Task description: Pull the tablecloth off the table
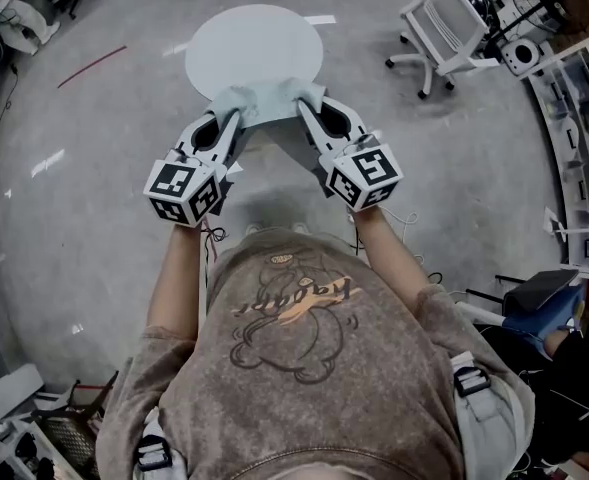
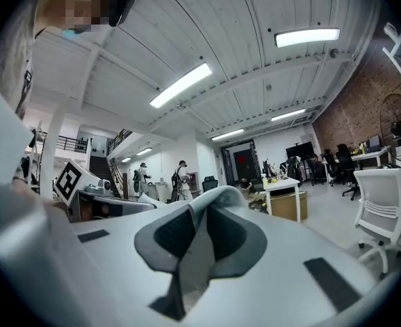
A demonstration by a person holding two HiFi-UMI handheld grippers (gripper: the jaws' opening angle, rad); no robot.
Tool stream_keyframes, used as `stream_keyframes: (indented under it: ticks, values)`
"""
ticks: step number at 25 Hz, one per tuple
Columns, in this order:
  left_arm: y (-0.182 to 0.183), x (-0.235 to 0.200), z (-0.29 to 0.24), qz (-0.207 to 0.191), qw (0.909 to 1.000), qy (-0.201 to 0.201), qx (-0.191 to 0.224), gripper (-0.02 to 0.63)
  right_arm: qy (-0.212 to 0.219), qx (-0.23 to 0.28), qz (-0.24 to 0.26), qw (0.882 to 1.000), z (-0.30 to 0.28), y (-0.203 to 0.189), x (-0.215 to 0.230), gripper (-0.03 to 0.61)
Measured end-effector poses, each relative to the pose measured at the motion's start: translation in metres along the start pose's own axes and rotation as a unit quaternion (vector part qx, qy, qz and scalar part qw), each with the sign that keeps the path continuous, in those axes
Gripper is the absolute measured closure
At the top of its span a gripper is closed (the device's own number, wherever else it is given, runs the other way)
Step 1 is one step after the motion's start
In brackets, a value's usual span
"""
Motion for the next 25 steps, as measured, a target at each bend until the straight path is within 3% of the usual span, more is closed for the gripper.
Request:
stream_keyframes:
  ticks: [12,25]
  values:
    - [-0.042,0.003,-0.018,0.02,0.9994,-0.007,-0.028,0.583,-0.018,-0.034,-0.026,0.999,-0.003,-0.039,0.029,0.528]
    - [-0.042,0.006,-0.02,0.028,0.9991,-0.004,-0.032,0.583,-0.021,-0.03,-0.026,0.999,0.001,-0.041,0.031,0.528]
Point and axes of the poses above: the fingertips, and each gripper's own axes: z backward along the fingers, x to its right, y out of its top, the point moved 4 cm from there along z, backward along the fingers, and after that the axes turned 15 degrees about -z, right-handed, at the moved point
